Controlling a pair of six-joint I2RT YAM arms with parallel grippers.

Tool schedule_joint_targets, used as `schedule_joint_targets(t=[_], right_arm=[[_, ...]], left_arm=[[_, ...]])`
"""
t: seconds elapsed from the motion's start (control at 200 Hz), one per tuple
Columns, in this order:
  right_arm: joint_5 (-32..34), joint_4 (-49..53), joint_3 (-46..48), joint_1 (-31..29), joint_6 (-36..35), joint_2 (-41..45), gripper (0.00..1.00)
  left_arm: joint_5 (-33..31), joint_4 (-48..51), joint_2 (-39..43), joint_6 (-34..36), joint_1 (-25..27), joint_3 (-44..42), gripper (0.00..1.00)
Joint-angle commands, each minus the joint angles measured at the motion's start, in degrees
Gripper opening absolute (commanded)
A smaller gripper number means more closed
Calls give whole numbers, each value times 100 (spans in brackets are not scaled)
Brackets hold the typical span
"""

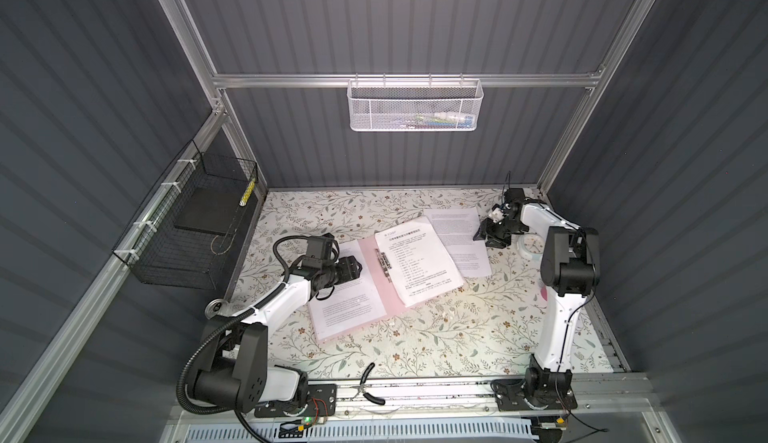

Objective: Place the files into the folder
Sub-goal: 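Release the papers and withdraw both grippers away from the folder, then grasp the English-text white sheets beside the folder with the right gripper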

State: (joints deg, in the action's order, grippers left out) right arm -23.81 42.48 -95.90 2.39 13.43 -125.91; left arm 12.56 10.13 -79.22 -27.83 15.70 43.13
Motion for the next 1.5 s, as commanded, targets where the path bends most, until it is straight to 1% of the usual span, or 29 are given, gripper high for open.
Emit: schedule_joint_targets(t=[0.0,0.345,0.41,0.455,0.505,0.585,0.65,0.771,0.786,0.881,0.976,1.121,1.216,1.336,1.496], right_arm=[[-59,267,-221,24,-104,-77,55],[-341,289,-262,22,-143,-204,46],[-292,292,-273,24,-139,-214,42],[-253,287,-280,24,-124,-206,38],[-225,267,-271,24,-106,-215,31],[-145,250,-237,24,-71,-200,15],[-12,226,-172,24,-30,-163,0],[392,136,-59,18,118,50,0],[607,107,-30,16,135,108,0],[1171,52,51,-17,239,597,0],[1625,93,56,-161,129,1214,0],[1990,428,-160,-531,-130,1908,0],[2028,677,-290,-811,-297,2125,0],[2005,911,-451,-1319,-515,2299,0],[1679,951,-555,-1866,-611,2596,0]], left_arm=[[130,-81,-72,113,12,194,75],[186,-46,-198,291,12,249,73],[211,-39,-215,330,12,284,73],[260,-30,-252,357,12,322,73],[286,-54,-277,358,12,353,73],[317,-90,-297,349,12,379,73],[286,-91,-315,353,9,431,72],[150,-126,-279,359,12,499,72],[138,-133,-285,361,12,513,71],[91,-163,-322,349,12,611,71],[80,-178,-349,336,12,684,71],[-49,-196,-301,358,12,692,70],[-78,-178,-258,383,12,705,70],[-117,-169,-215,382,12,687,70],[-98,-189,-194,348,12,662,70]])
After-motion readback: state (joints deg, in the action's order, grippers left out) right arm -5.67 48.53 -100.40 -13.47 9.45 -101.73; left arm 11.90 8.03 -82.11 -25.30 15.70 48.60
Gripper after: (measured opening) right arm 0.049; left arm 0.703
